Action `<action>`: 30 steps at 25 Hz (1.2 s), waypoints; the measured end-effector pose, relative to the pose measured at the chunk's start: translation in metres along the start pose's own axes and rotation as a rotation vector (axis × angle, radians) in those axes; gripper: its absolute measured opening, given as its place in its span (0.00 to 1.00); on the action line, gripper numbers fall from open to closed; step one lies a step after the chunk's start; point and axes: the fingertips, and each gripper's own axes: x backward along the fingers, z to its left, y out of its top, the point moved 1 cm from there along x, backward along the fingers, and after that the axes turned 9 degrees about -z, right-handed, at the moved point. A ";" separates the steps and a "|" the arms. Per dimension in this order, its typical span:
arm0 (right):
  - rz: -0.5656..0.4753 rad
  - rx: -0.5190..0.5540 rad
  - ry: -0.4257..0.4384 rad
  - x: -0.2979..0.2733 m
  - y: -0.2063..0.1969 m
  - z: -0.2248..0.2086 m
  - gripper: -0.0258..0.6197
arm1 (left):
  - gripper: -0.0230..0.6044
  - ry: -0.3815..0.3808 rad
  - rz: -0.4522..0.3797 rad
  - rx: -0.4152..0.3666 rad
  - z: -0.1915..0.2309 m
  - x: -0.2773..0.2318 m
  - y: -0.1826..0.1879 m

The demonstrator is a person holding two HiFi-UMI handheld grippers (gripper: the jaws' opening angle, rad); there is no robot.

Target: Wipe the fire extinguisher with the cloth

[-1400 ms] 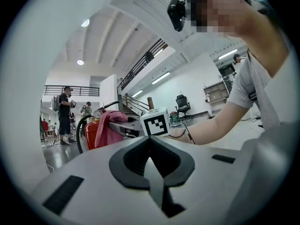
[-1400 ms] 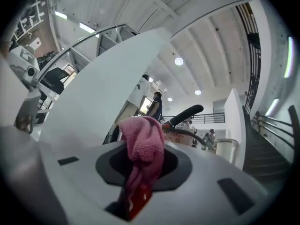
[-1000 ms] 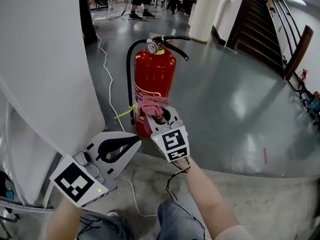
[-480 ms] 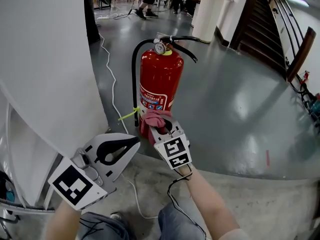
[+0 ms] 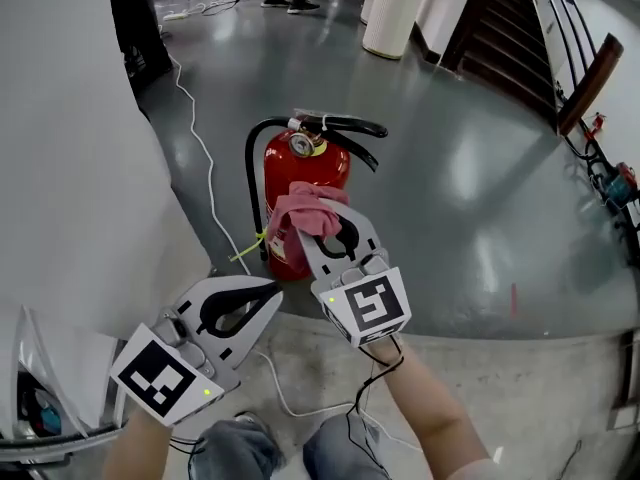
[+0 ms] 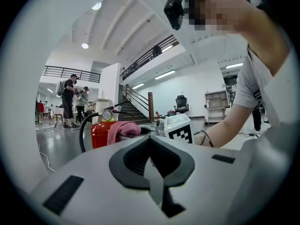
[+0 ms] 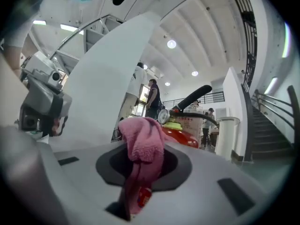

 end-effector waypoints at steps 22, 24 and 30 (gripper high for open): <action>0.035 -0.293 0.161 0.110 0.393 -0.011 0.16 | 0.05 0.119 -0.070 0.062 -0.088 0.007 0.347; 0.032 -0.308 0.173 0.127 0.414 -0.009 0.16 | 0.05 0.118 -0.090 0.057 -0.105 0.006 0.364; 0.006 -0.309 0.194 0.165 0.454 0.001 0.16 | 0.05 0.108 -0.105 0.013 -0.150 0.013 0.393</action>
